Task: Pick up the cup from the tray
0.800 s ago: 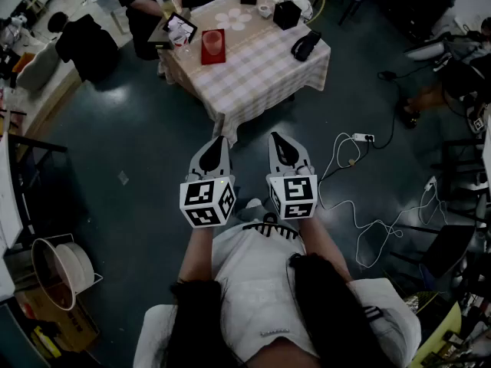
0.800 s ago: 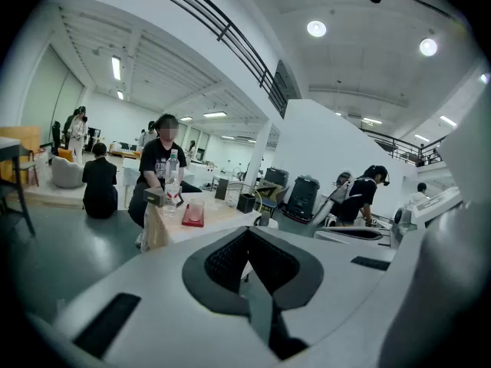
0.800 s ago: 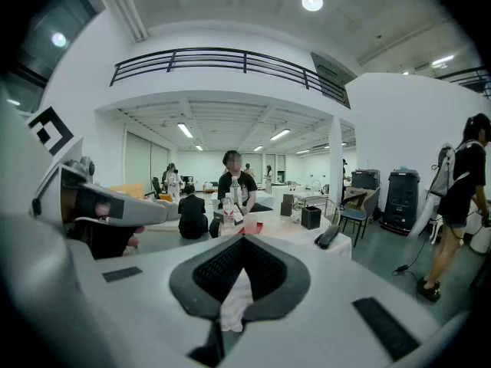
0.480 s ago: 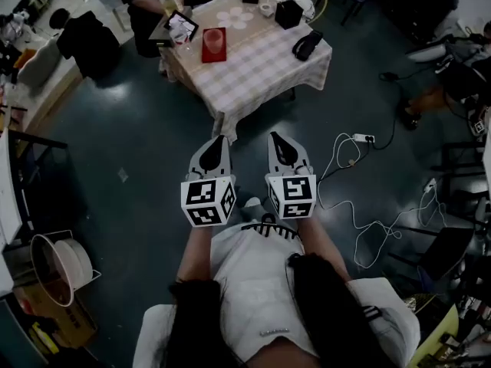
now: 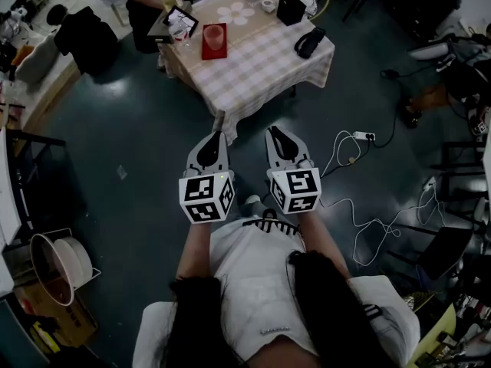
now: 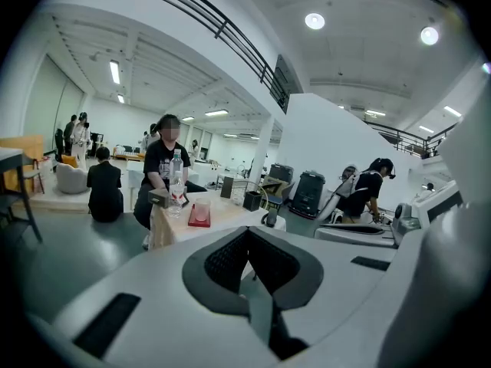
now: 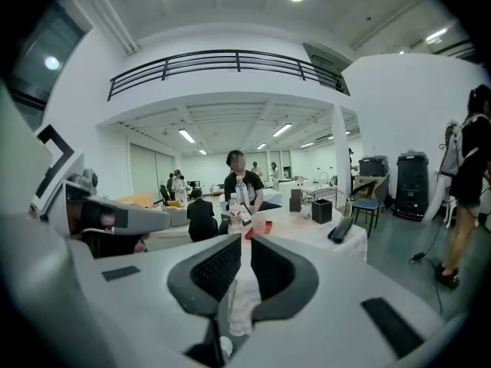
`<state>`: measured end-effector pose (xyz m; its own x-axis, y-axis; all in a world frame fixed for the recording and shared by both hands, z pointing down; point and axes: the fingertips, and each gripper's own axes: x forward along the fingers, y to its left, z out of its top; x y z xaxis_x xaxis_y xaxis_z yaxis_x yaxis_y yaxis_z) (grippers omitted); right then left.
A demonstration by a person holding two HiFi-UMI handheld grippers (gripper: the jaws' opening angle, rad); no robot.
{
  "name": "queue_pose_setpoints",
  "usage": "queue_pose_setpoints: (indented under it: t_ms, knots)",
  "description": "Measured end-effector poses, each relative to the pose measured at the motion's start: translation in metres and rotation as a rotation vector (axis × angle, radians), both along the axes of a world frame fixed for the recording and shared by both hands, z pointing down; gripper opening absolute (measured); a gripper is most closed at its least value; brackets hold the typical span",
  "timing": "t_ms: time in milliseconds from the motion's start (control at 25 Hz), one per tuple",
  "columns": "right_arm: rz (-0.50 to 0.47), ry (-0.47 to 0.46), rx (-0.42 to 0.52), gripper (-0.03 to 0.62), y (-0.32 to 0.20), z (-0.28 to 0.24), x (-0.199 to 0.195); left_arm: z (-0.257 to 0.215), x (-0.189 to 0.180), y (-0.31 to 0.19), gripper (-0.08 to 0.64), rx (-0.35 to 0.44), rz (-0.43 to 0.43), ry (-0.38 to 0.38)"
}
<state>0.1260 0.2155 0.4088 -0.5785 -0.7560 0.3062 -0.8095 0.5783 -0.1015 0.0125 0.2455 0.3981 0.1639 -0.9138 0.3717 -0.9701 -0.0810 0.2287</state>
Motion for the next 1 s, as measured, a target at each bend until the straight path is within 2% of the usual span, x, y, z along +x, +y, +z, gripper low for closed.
queue_pose_setpoints:
  t_ms: [40, 120, 160, 360, 440, 680, 1000]
  knots:
    - [-0.003, 0.005, 0.008, 0.039, -0.004, -0.001, -0.002, 0.001, -0.002, -0.004, 0.006, 0.000, -0.001, 0.000]
    - [-0.021, 0.007, 0.011, 0.158, -0.011, -0.002, -0.009, 0.001, -0.008, -0.013, 0.006, -0.001, -0.006, -0.002]
    - [-0.031, 0.006, 0.008, 0.186, -0.014, -0.002, -0.012, 0.002, -0.011, -0.017, 0.006, -0.003, -0.010, -0.004]
    - [-0.038, -0.004, 0.040, 0.232, -0.040, -0.008, -0.025, 0.005, -0.028, -0.046, 0.006, -0.014, -0.018, 0.005]
    - [-0.045, -0.039, 0.055, 0.304, -0.052, -0.011, -0.032, 0.008, -0.034, -0.058, 0.006, -0.018, -0.012, 0.011]
    - [-0.062, 0.012, 0.067, 0.321, -0.096, -0.009, -0.057, 0.013, -0.059, -0.107, 0.006, -0.028, -0.010, 0.015]
    - [-0.040, 0.012, 0.072, 0.321, -0.150, -0.015, -0.086, 0.016, -0.082, -0.161, 0.006, -0.045, 0.032, -0.004]
